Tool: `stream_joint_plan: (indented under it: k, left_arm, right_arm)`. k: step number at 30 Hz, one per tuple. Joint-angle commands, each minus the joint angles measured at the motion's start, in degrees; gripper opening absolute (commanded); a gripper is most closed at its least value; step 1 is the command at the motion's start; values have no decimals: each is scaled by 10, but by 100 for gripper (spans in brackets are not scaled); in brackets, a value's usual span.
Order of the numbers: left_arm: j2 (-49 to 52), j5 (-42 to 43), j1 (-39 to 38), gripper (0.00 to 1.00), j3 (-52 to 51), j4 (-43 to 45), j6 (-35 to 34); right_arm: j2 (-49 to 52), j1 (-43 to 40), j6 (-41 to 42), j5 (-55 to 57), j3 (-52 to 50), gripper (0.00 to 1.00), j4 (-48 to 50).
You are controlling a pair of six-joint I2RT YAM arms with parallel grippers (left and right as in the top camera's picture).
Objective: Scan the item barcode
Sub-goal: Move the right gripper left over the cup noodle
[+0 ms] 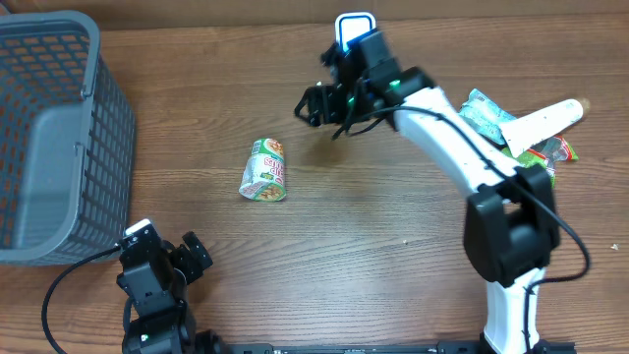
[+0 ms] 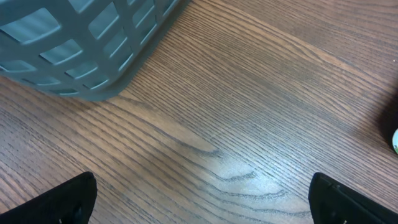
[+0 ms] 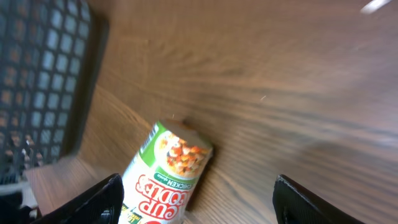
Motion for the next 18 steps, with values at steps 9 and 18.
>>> stream_joint_plan:
  k: [9,18]
  left_arm:
    - [-3,3,-4,100,10,2,-5]
    - [-3,3,-4,100,10,2,-5]
  right_arm:
    - [77,73,46,12,4,95,51]
    - [107,93,54,27,4,100,60]
